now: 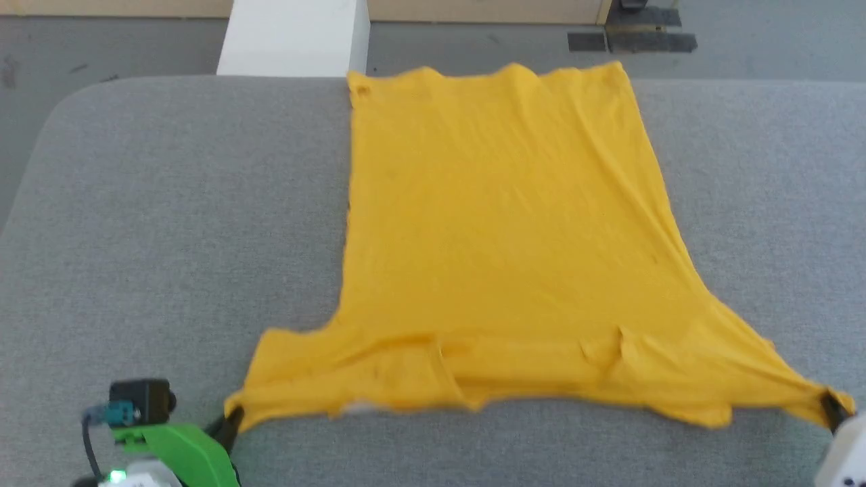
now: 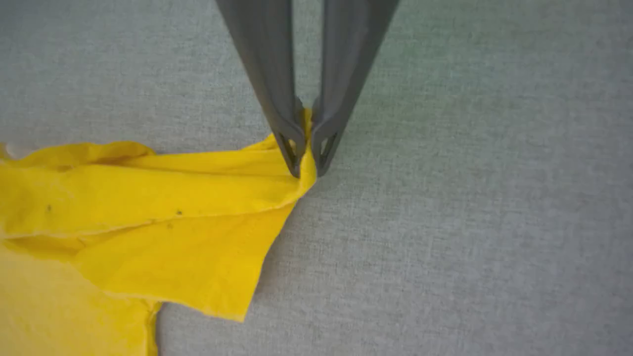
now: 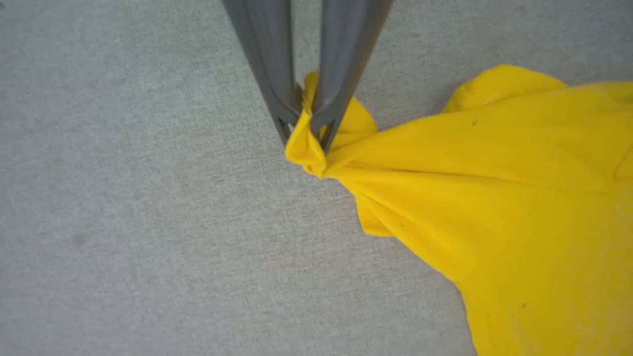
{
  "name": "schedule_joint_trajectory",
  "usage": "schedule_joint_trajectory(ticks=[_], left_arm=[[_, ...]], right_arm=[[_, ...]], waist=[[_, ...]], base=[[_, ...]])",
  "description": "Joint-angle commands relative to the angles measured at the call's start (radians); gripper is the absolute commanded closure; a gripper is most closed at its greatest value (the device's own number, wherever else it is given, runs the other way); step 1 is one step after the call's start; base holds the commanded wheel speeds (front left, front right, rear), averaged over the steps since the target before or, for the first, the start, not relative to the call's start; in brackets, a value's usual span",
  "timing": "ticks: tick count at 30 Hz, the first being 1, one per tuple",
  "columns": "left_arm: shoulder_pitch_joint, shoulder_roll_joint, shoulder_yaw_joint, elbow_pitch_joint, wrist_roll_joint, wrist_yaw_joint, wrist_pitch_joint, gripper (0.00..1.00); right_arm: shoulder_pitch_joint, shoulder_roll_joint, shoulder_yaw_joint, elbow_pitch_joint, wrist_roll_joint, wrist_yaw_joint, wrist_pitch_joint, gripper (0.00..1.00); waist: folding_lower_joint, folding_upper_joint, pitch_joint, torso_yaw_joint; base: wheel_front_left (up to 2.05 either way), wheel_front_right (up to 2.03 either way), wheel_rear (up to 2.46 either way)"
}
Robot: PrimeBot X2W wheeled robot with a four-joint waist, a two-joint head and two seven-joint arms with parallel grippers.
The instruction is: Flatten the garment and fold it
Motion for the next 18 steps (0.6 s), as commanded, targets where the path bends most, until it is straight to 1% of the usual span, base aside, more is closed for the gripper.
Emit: schedule_joint_trajectory(ticks=[1,3,6,10,16,17,18], left_arm=[[0.032,-0.006,0.001,-0.007,-0.005,0.013,0.008,1.00],[0.068,-0.016,-0.002,-0.015,-0.014,0.024,0.014,1.00],[0.104,-0.023,-0.006,-0.018,-0.024,0.032,0.021,1.00],[0.133,-0.039,-0.016,-0.012,-0.033,0.036,0.019,1.00],[0.137,-0.060,-0.032,0.007,-0.037,0.035,0.006,1.00],[0.135,-0.062,-0.034,0.012,-0.037,0.033,0.004,1.00],[0.133,-0.063,-0.035,0.015,-0.037,0.032,0.002,1.00]], right_arm=[[0.023,-0.002,-0.027,0.004,0.020,-0.002,0.019,1.00],[0.054,-0.002,-0.054,0.043,0.073,-0.002,0.042,1.00],[0.083,-0.001,-0.065,0.095,0.108,-0.002,0.042,1.00],[0.107,-0.001,-0.042,0.172,0.144,-0.002,0.027,1.00],[0.100,-0.001,0.003,0.275,0.163,-0.002,-0.014,1.00],[0.096,-0.001,0.009,0.284,0.164,-0.002,-0.023,0.62],[0.092,-0.001,0.014,0.287,0.162,-0.002,-0.033,0.19]], waist=[[0.0001,0.0000,-0.028,0.011],[0.0001,0.0000,-0.036,0.014],[0.0001,0.0000,-0.041,0.017],[0.0001,0.0000,-0.044,0.019],[0.0001,0.0000,-0.046,0.023],[0.0001,0.0000,-0.045,0.025],[0.0001,0.0000,-0.045,0.026]], base=[[0.00,0.00,0.00],[0.00,0.00,0.00],[0.00,0.00,0.00],[0.00,0.00,0.00],[0.00,0.00,0.00],[0.00,0.00,0.00],[0.00,0.00,0.00]])
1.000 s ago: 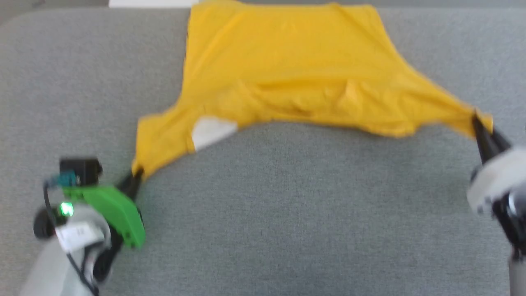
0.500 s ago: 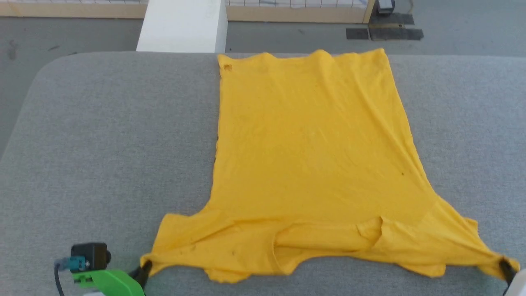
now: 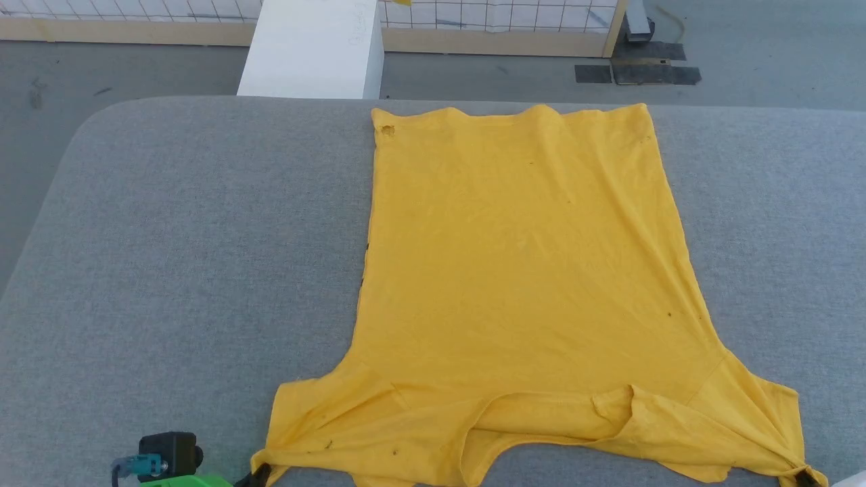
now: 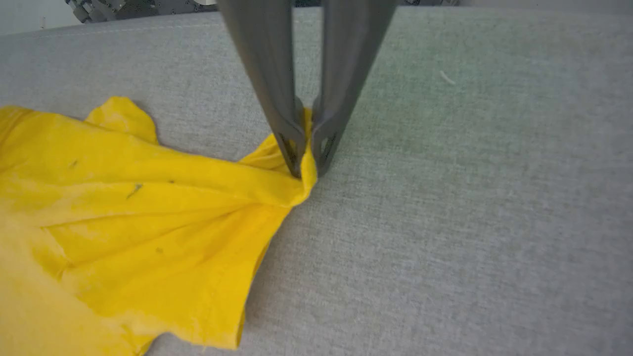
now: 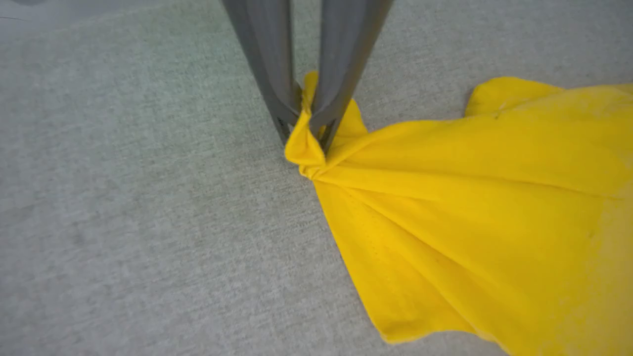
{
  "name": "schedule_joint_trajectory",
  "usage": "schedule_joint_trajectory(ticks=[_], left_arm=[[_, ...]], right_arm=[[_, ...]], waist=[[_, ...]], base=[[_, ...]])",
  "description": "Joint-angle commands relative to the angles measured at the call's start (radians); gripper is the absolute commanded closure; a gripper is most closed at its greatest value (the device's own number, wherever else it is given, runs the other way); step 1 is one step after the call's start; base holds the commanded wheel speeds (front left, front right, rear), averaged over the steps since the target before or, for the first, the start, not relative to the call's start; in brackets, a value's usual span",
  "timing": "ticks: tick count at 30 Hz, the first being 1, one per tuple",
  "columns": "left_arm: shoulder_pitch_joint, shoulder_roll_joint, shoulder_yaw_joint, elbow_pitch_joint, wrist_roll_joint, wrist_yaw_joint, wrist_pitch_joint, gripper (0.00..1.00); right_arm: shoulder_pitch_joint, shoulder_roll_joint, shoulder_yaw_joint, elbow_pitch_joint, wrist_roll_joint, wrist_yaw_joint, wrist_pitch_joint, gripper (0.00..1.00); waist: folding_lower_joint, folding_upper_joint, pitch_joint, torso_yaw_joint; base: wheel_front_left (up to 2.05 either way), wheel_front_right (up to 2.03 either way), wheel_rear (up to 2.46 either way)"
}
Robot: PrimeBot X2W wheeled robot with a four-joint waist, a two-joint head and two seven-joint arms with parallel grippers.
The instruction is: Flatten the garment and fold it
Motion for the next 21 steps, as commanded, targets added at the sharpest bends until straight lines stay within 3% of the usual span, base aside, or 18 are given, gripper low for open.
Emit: schedule_joint_trajectory(ticks=[1,6,14,21], left_arm=[[0.010,-0.007,-0.005,0.013,-0.012,0.001,-0.004,1.00],[-0.002,-0.009,-0.007,0.017,-0.012,-0.004,-0.016,1.00],[-0.035,-0.020,-0.024,0.001,-0.008,-0.012,-0.025,1.00],[-0.091,-0.029,-0.038,-0.030,-0.004,-0.026,-0.033,1.00]], right_arm=[[0.000,0.016,0.017,0.038,-0.002,-0.002,-0.002,0.00],[-0.022,0.016,0.027,-0.024,-0.001,-0.002,-0.066,0.00],[-0.159,0.016,0.050,-0.172,-0.041,-0.002,-0.288,0.00],[-0.483,-0.003,0.088,-0.080,-0.123,-0.002,-0.341,0.00]], waist=[[0.0001,0.0000,0.000,0.004],[0.0001,0.0000,-0.001,0.018],[0.0001,0.0000,0.036,0.059],[0.0001,0.0000,0.134,0.101]], base=[[0.00,0.00,0.00],[0.00,0.00,0.00],[0.00,0.00,0.00],[0.00,0.00,0.00]])
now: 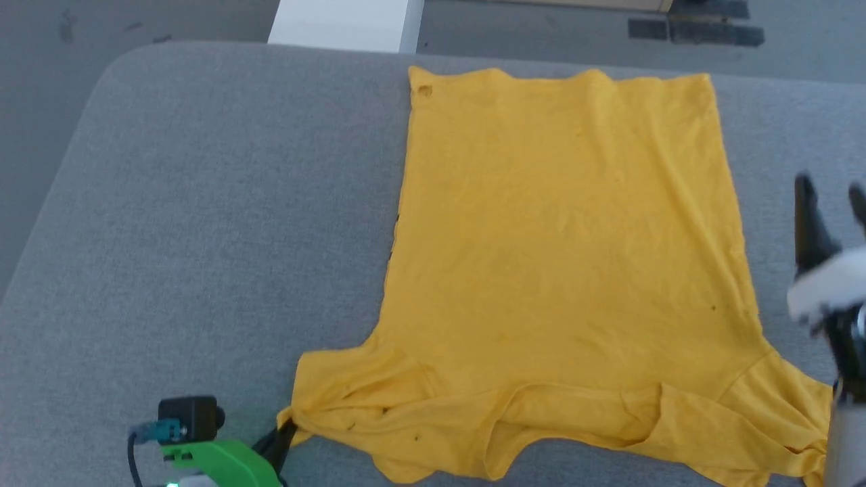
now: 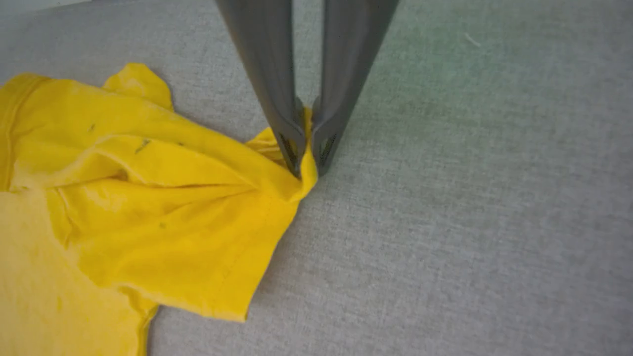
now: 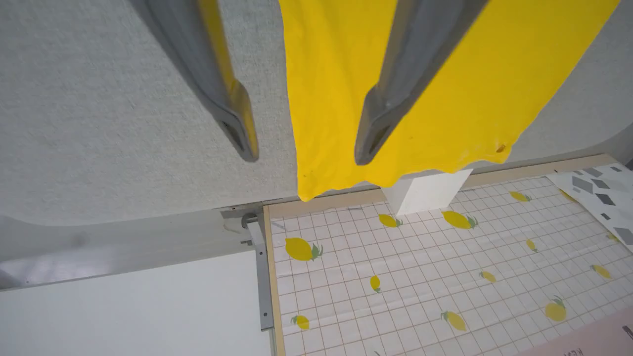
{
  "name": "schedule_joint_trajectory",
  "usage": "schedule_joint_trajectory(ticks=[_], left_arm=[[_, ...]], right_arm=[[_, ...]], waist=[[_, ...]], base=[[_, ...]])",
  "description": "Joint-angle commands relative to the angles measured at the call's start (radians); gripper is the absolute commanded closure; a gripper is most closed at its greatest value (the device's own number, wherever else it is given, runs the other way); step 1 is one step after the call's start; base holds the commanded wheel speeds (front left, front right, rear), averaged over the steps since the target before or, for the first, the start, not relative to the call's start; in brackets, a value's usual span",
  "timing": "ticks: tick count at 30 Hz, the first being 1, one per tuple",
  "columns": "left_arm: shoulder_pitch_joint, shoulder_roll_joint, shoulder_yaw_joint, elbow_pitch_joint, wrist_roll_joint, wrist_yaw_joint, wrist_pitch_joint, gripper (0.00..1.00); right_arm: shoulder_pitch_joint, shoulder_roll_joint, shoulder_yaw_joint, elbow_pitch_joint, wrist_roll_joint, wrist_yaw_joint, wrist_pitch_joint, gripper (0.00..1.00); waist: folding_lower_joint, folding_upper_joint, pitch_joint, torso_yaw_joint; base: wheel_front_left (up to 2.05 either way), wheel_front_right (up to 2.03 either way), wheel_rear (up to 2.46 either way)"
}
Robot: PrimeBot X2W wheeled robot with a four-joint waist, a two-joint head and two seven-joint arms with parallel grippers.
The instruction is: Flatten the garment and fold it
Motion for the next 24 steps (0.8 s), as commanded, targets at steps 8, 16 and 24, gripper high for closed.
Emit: schedule_joint_trajectory(ticks=[8,16,24], left_arm=[[-0.106,-0.019,-0.023,-0.040,0.006,-0.024,-0.016,1.00],[-0.172,-0.036,-0.049,-0.053,0.028,-0.038,-0.036,1.00],[-0.219,-0.067,-0.070,-0.057,0.031,-0.063,-0.083,1.00]], right_arm=[[-0.438,-0.086,-0.051,0.285,-0.097,-0.001,0.120,0.00],[-0.748,-0.133,-0.117,0.396,-0.298,-0.001,0.363,0.00],[-0.885,-0.135,-0.188,0.342,-0.482,-0.001,0.629,0.00]], waist=[[0.0001,0.0000,0.214,0.111],[0.0001,0.0000,0.374,0.182],[0.0001,0.0000,0.483,0.230]], base=[[0.00,0.00,0.00],[0.00,0.00,0.00],[0.00,0.00,0.00]])
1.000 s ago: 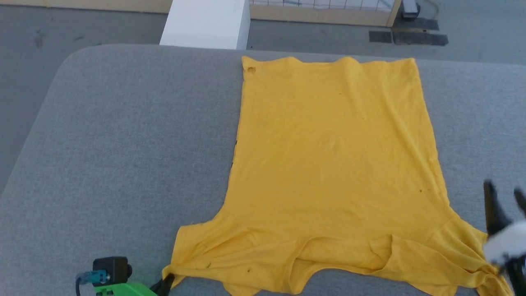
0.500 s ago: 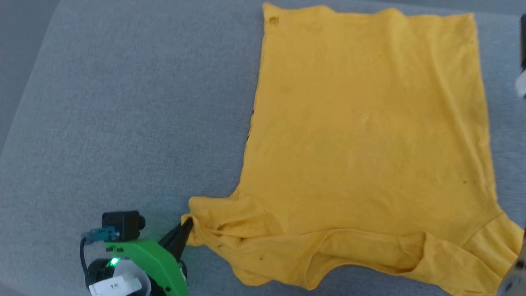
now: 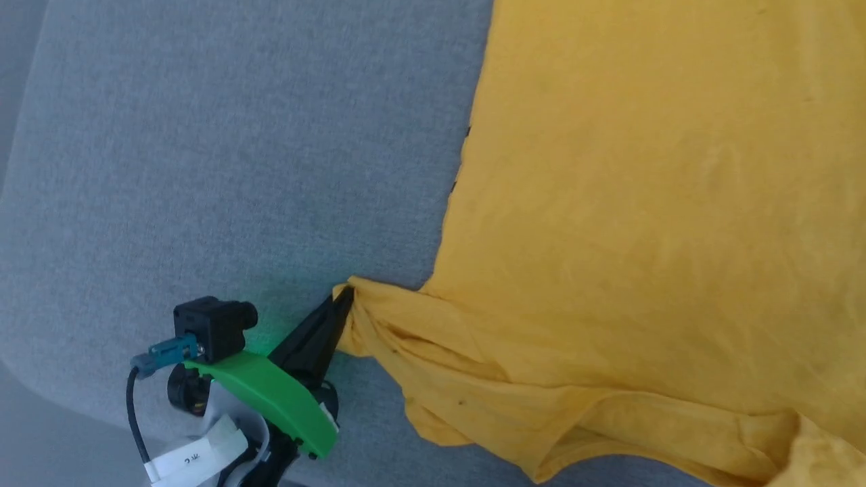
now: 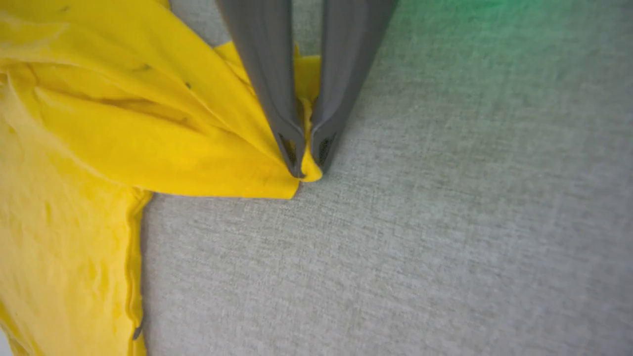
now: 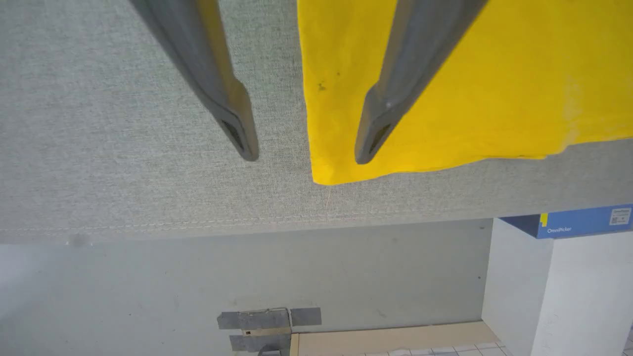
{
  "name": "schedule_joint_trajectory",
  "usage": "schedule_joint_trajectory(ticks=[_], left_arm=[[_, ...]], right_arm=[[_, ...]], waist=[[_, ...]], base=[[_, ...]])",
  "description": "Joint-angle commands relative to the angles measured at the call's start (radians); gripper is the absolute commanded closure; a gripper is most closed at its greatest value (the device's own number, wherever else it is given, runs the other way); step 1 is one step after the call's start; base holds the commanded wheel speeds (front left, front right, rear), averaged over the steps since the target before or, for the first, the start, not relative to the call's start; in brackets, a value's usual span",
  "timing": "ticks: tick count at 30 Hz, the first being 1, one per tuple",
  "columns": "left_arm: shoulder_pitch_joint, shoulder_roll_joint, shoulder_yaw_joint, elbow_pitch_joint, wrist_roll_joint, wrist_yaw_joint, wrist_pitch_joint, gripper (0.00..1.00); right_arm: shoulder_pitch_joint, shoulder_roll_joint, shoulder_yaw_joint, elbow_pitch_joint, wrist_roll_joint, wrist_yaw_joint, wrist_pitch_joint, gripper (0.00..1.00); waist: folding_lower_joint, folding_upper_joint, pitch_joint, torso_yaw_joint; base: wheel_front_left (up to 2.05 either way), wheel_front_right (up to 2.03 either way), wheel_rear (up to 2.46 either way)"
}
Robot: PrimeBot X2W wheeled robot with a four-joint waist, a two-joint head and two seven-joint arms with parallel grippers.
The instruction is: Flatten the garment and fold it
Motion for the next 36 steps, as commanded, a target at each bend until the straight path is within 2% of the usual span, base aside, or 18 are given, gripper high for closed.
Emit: schedule_joint_trajectory(ticks=[1,6,7,9,10,12,13,15,20,24,27,30,36], left_arm=[[-0.025,-0.014,-0.011,0.065,0.011,0.016,0.013,1.00],[-0.041,-0.025,-0.012,0.050,0.018,0.003,-0.031,1.00],[-0.041,-0.026,-0.013,0.046,0.017,0.000,-0.037,1.00],[-0.043,-0.026,-0.013,0.042,0.015,-0.004,-0.043,1.00],[-0.044,-0.025,-0.013,0.040,0.015,-0.005,-0.045,1.00],[-0.045,-0.023,-0.012,0.039,0.013,-0.008,-0.048,1.00],[-0.045,-0.022,-0.012,0.040,0.013,-0.008,-0.048,1.00],[-0.045,-0.019,-0.012,0.055,0.012,-0.008,-0.050,1.00],[-0.030,-0.011,-0.016,0.091,0.013,-0.007,-0.051,1.00],[-0.007,-0.001,-0.011,0.104,0.011,0.000,-0.053,1.00],[0.023,0.013,-0.003,0.106,0.012,0.013,-0.048,1.00],[0.056,0.025,0.002,0.097,0.010,0.027,-0.037,1.00],[0.120,0.059,0.014,0.066,0.009,0.058,-0.002,1.00]], right_arm=[[-0.021,0.002,-0.015,-0.019,-0.017,-0.001,0.034,0.00],[-0.025,-0.009,-0.041,-0.074,-0.054,-0.001,0.114,0.00],[-0.024,-0.011,-0.048,-0.083,-0.057,-0.001,0.129,0.29],[-0.021,-0.015,-0.054,-0.096,-0.058,-0.001,0.148,0.64],[-0.019,-0.018,-0.054,-0.102,-0.058,-0.001,0.152,0.71],[-0.018,-0.027,-0.054,-0.105,-0.055,-0.001,0.152,0.95],[-0.018,-0.032,-0.053,-0.104,-0.050,-0.001,0.147,1.00],[-0.001,-0.051,-0.032,-0.093,-0.022,-0.001,0.096,1.00],[0.122,-0.116,0.048,-0.088,0.095,-0.001,-0.153,1.00],[0.277,-0.142,0.054,-0.112,0.180,-0.001,-0.356,1.00],[0.423,-0.131,0.034,-0.146,0.224,-0.001,-0.471,1.00],[0.563,-0.099,-0.001,-0.191,0.253,-0.001,-0.529,1.00],[0.824,-0.007,-0.100,-0.304,0.286,-0.001,-0.528,1.00]], waist=[[0.0000,-0.0001,0.098,0.073],[0.0000,-0.0001,0.123,0.087],[0.0000,-0.0001,0.125,0.089],[0.0000,-0.0001,0.129,0.090],[0.0000,-0.0001,0.131,0.090],[0.0000,-0.0001,0.132,0.089],[0.0000,-0.0001,0.132,0.088],[0.0000,-0.0001,0.115,0.078],[0.0000,-0.0001,0.026,0.057],[0.0000,-0.0001,-0.062,0.031],[0.0000,-0.0001,-0.139,0.001],[0.0000,-0.0001,-0.210,-0.034],[0.0000,-0.0001,-0.316,-0.109]], base=[[0.00,0.00,0.00],[0.00,0.00,0.00],[0.00,0.00,0.00],[0.00,0.00,0.00],[0.00,0.00,0.00],[0.00,0.00,0.00],[0.00,0.00,0.00],[0.00,0.00,0.00],[0.00,0.00,0.00],[0.00,0.00,0.00],[0.00,0.00,0.00],[0.00,0.00,0.00],[0.00,0.00,0.00]])
